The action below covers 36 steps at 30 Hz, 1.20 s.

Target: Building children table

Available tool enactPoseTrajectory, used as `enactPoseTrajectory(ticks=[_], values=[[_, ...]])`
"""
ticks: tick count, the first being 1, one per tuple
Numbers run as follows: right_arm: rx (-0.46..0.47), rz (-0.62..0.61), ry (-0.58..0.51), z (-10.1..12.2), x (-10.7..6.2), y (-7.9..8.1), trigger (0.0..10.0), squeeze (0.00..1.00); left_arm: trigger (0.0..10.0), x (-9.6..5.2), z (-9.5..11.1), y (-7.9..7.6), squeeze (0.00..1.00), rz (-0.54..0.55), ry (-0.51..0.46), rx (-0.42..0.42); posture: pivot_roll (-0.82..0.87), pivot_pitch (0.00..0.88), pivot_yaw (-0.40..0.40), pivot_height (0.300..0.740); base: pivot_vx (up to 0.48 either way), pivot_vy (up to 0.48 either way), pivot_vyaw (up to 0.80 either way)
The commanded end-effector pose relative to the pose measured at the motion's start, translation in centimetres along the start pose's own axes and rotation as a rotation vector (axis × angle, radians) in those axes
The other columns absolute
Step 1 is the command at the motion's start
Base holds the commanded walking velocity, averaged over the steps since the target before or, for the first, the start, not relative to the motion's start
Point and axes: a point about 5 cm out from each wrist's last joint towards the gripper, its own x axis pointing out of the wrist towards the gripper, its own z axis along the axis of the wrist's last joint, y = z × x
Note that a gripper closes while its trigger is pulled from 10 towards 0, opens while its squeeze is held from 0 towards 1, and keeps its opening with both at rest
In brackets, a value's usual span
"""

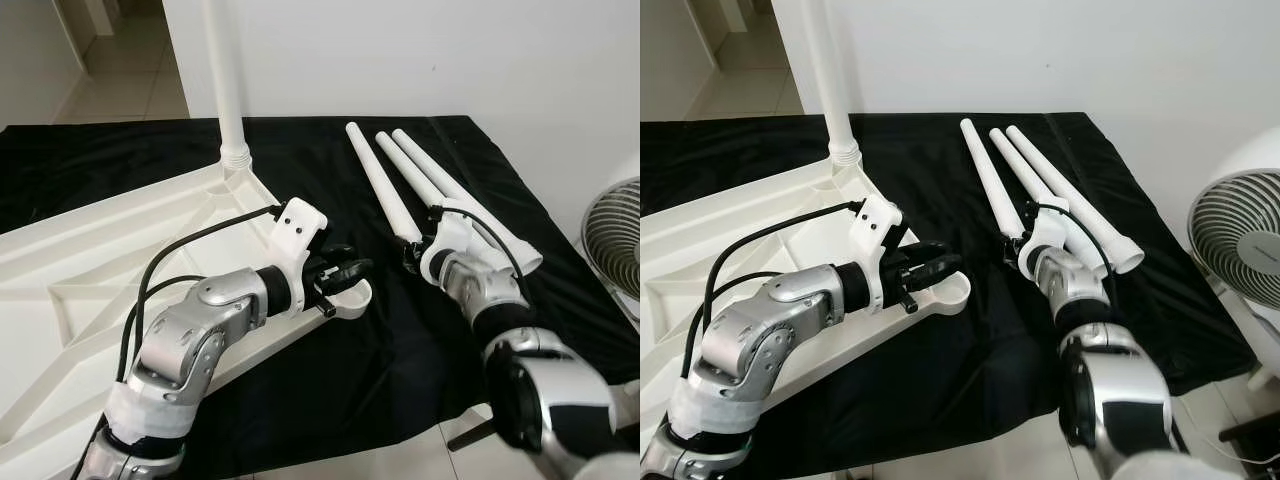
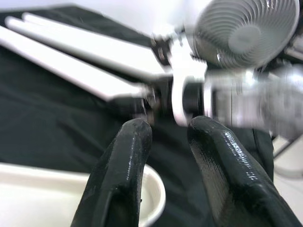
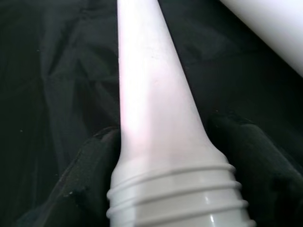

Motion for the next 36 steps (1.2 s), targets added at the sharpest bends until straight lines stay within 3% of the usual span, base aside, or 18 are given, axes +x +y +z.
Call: enactPoseTrajectory(ticks=[1, 2, 3, 6, 7, 8, 9, 13, 14, 18, 23, 24, 29, 36], values=[[-0.004, -0.012, -0.036, -0.1, -0.2, 0.1, 0.0, 0.0, 10.0, 0.2, 0.2, -0.1, 0.0, -0.002, -0.015, 0.002, 0.02, 0.121, -0.004, 0.74, 0.0, 0.0, 0.0], [-0.004, -0.012, -0.036, -0.1, -0.2, 0.1, 0.0, 0.0, 10.0, 0.2, 0.2, -0.1, 0.0, -0.002, -0.015, 0.002, 0.02, 0.121, -0.004, 0.74, 0.0, 0.0, 0.0], [-0.006, -0.029, -0.098, 0.1, -0.6, 0.1, 10.0, 0.0, 10.0, 0.6, 0.6, 0.0, 0.0, 0.006, -0.033, -0.008, 0.02, 0.117, -0.003, 0.74, 0.0, 0.0, 0.0], [0.006, -0.042, -0.237, 0.9, -1.4, 0.2, 10.0, 0.0, 10.0, 1.3, 1.1, 0.5, 0.0, 0.042, -0.057, -0.023, 0.0, 0.096, 0.012, 0.74, 0.0, 0.0, 0.0], [0.006, -0.042, -0.237, 0.9, -1.4, 0.2, 10.0, 0.0, 10.0, 1.3, 1.1, 0.5, 0.0, 0.042, -0.057, -0.023, 0.0, 0.096, 0.012, 0.74, 0.0, 0.0, 0.0], [0.025, -0.042, -0.372, 1.6, -2.5, 0.5, 10.0, 0.0, 10.0, 2.1, 1.3, 1.2, 0.0, 0.075, -0.064, -0.04, -0.02, 0.08, 0.026, 0.74, 0.0, 0.0, 0.0], [0.028, -0.051, -0.42, 1.8, -3.2, 0.5, 10.0, 0.0, 10.0, 2.3, 1.3, 1.4, 0.0, 0.085, -0.06, -0.052, -0.03, 0.077, 0.029, 0.74, 0.0, 0.0, 0.0], [0.022, -0.045, -0.462, 1.8, -3.8, 0.6, 10.0, 0.0, 10.0, 2.6, 1.3, 1.5, 0.0, 0.085, -0.056, -0.066, -0.04, 0.071, 0.035, 0.74, 0.0, 0.0, 0.0], [0.04, -0.031, -0.522, 1.7, -5.0, 0.8, 10.0, 0.0, 10.0, 3.0, 1.2, 1.7, 0.0, 0.08, -0.047, -0.1, -0.05, 0.064, 0.042, 0.74, 0.0, 0.0, 0.0], [0.031, -0.031, -0.592, 1.8, -6.5, 0.6, 10.0, 0.0, 10.0, 3.6, 1.1, 2.1, 0.0, 0.077, -0.039, -0.155, -0.06, 0.06, 0.053, 0.74, 0.0, 0.0, 0.0], [0.003, -0.011, -0.632, 2.0, -7.3, 0.9, 10.0, 0.0, 10.0, 3.8, 1.1, 2.5, 0.0, 0.07, -0.047, -0.236, -0.07, 0.06, 0.058, 0.74, 0.0, 0.0, 0.0], [-0.012, 0.006, -0.65, 2.2, -7.7, 1.1, 10.0, 0.0, 10.0, 3.9, 1.2, 2.7, 1.0, 0.063, -0.05, -0.269, -0.07, 0.061, 0.059, 0.74, 0.0, 0.0, 0.0], [-0.079, 0.077, -0.676, 2.2, -8.7, 2.1, 10.0, 0.0, 10.0, 4.2, 1.7, 3.0, 1.0, 0.026, -0.06, -0.344, -0.07, 0.066, 0.06, 0.74, 0.0, 0.0, 0.0], [-0.093, 0.143, -0.663, 1.6, -9.4, 3.1, 10.0, 0.0, 10.0, 4.6, 1.8, 3.1, 1.0, 0.019, -0.048, -0.362, -0.07, 0.069, 0.054, 0.74, 0.0, 0.0, 0.0]])
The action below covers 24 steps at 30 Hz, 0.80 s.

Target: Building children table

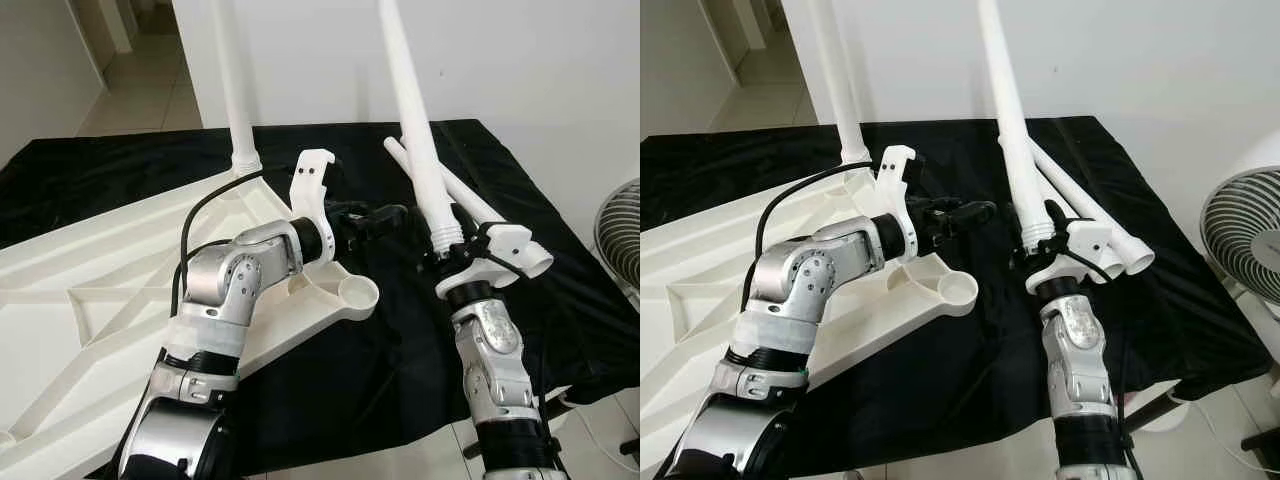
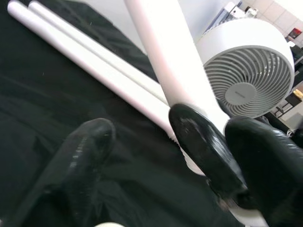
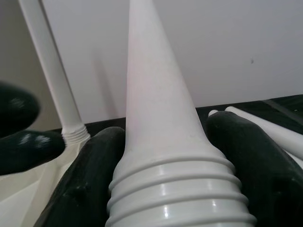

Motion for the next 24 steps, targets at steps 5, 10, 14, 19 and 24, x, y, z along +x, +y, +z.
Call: enactPoseTrajectory(ticks=[5, 10, 14, 19, 24], values=[[0.005, 0.066, 0.006, 0.1, -1.0, 1.4, 10.0, 0.0, 10.0, 0.8, 0.6, -0.1, 0.0, -0.021, 0.017, -0.043, -0.07, 0.076, 0.055, 0.74, 0.0, 0.0, 0.0], [0.01, 0.106, 0.035, -0.1, -2.0, 2.2, 10.0, 0.0, 10.0, 1.3, 0.1, -0.1, 0.0, -0.019, 0.037, -0.05, -0.08, 0.089, 0.053, 0.74, 0.0, 0.0, 0.0], [0.015, 0.114, 0.053, -0.3, -2.7, 2.4, 10.0, 0.0, 10.0, 1.8, -0.2, -0.1, 0.0, -0.013, 0.021, -0.074, -0.09, 0.098, 0.048, 0.74, 0.0, 0.0, 0.0], [0.015, 0.114, 0.057, -0.2, -2.8, 2.3, 10.0, 0.0, 10.0, 2.5, -0.4, 0.1, 0.0, 0.015, 0.0, -0.097, -0.09, 0.1, 0.045, 0.74, 0.0, 0.0, 0.0], [0.007, 0.127, 0.069, -0.2, -3.2, 2.4, 10.0, 0.0, 10.0, 3.8, -0.1, 0.4, 0.0, 0.044, -0.03, -0.133, -0.1, 0.1, 0.045, 0.74, 0.0, 0.0, 0.0]])
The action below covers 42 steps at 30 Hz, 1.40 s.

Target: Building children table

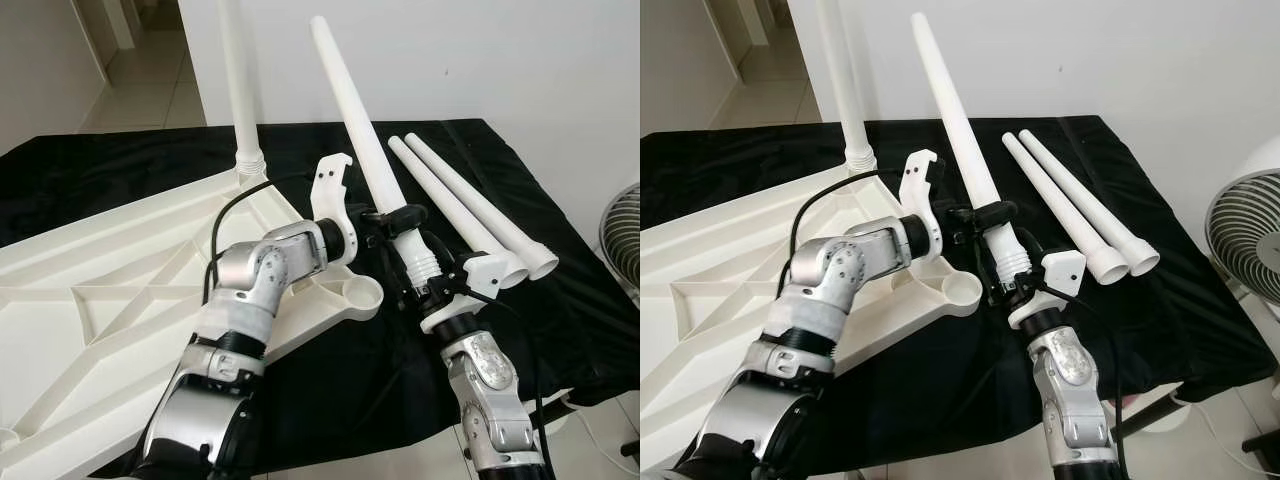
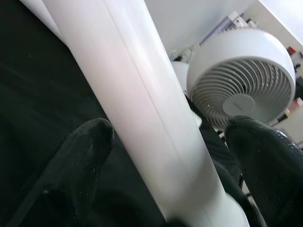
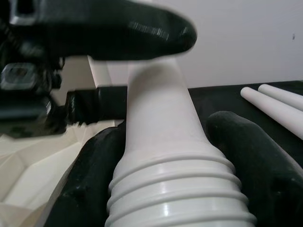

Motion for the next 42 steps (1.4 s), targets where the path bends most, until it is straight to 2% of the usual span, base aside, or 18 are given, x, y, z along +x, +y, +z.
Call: enactPoseTrajectory(ticks=[1, 8, 12, 17, 19, 20, 23, 24, 34, 41, 42], values=[[-0.004, 0.016, -0.002, 0.2, -0.2, 0.3, 10.0, 0.0, 10.0, 0.4, 0.3, 0.1, 0.0, 0.013, -0.011, 0.002, -0.1, 0.1, 0.045, 0.74, 0.0, 0.0, 0.0], [-0.005, 0.023, 0.031, -0.2, -1.1, 0.7, 10.0, 0.0, 10.0, 1.4, 1.1, 0.0, 0.0, 0.016, -0.027, 0.002, -0.1, 0.105, 0.05, 0.74, 0.0, 0.0, 0.0], [-0.001, 0.018, 0.067, -0.8, -2.4, 1.1, 10.0, 0.0, 10.0, 2.1, 1.9, -0.3, 0.0, 0.003, -0.027, 0.011, -0.1, 0.109, 0.06, 0.74, 0.0, 0.0, 0.0], [0.001, 0.01, 0.081, -1.0, -2.9, 1.3, 10.0, 0.0, 10.0, 2.3, 1.9, -0.5, 0.0, -0.008, -0.021, 0.01, -0.1, 0.112, 0.063, 0.74, 0.0, 0.0, 0.0], [0.003, 0.004, 0.097, -1.1, -3.6, 1.4, 10.0, 0.0, 10.0, 2.6, 1.9, -0.8, 0.0, -0.022, -0.016, 0.009, -0.1, 0.114, 0.065, 0.74, 0.0, 0.0, 0.0], [0.0, 0.001, 0.105, -1.2, -3.9, 1.5, 10.0, 0.0, 5.8, 2.7, 2.1, -1.0, 0.0, -0.03, -0.016, 0.009, -0.1, 0.115, 0.068, 0.74, 0.0, 0.0, 0.0], [-0.001, 0.0, 0.111, -1.3, -4.1, 1.5, 10.0, 0.0, 5.8, 2.8, 2.1, -1.1, 0.0, -0.035, -0.016, 0.009, -0.1, 0.115, 0.068, 0.74, 0.0, 0.0, 0.0], [-0.004, 0.0, 0.115, -1.3, -4.2, 1.5, 10.0, 0.0, 0.0, 2.8, 2.3, -1.3, 0.0, -0.047, -0.022, -0.003, -0.1, 0.116, 0.072, 0.74, 0.0, 0.0, 0.0], [0.0, -0.049, 0.119, -0.9, -3.8, 1.0, 10.0, 0.0, 0.0, 2.8, 2.4, -2.5, 0.0, -0.126, -0.021, -0.021, -0.09, 0.115, 0.068, 0.74, 0.0, 0.0, 0.0], [0.013, -0.064, 0.131, -0.7, -3.4, 0.9, 10.0, 0.0, 0.0, 2.9, 2.9, -2.6, 0.0, -0.128, -0.028, -0.014, -0.09, 0.116, 0.066, 0.74, 0.0, 0.0, 0.0], [0.046, -0.066, 0.125, -0.5, -3.2, 0.9, 10.0, 1.0, 0.6, 2.9, 3.1, -2.7, 0.0, -0.127, -0.027, -0.008, -0.09, 0.118, 0.063, 0.74, 0.0, 0.0, 0.0]])
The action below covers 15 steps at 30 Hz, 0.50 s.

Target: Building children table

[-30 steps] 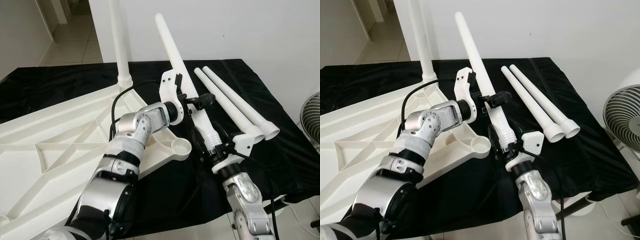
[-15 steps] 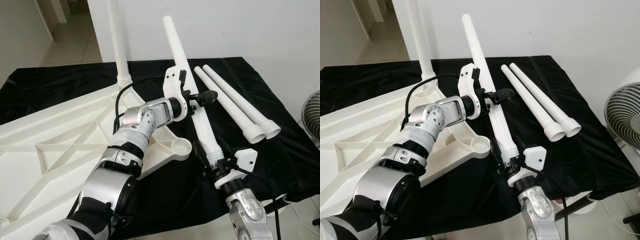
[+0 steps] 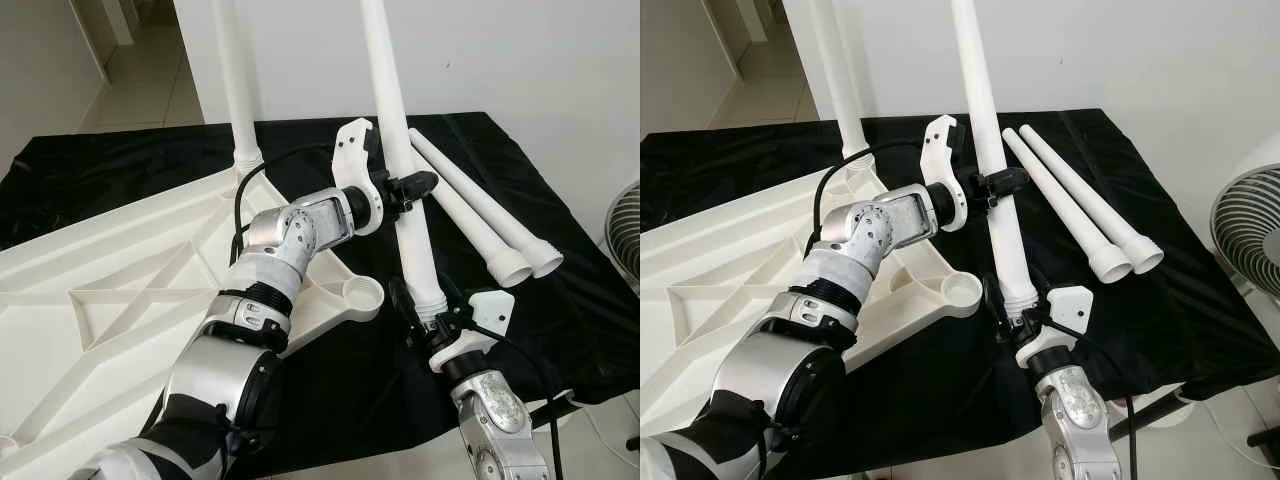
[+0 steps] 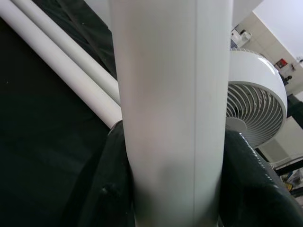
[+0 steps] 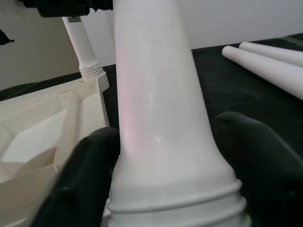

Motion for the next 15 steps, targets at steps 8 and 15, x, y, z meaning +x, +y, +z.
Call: enactPoseTrajectory(ticks=[8, 15], values=[[0.036, -0.017, 0.042, 1.2, 1.1, -0.1, 10.0, 1.0, 10.0, 0.1, 1.8, -2.8, 0.0, -0.127, -0.045, 0.154, -0.09, 0.121, 0.055, 0.74, 0.0, 0.0, 0.0], [0.043, -0.002, 0.119, 2.1, 2.3, -0.3, 10.0, 0.0, 10.0, 0.0, 2.0, -3.5, 0.0, -0.09, -0.088, 0.283, -0.09, 0.117, 0.051, 0.74, 0.0, 0.0, 0.0]])
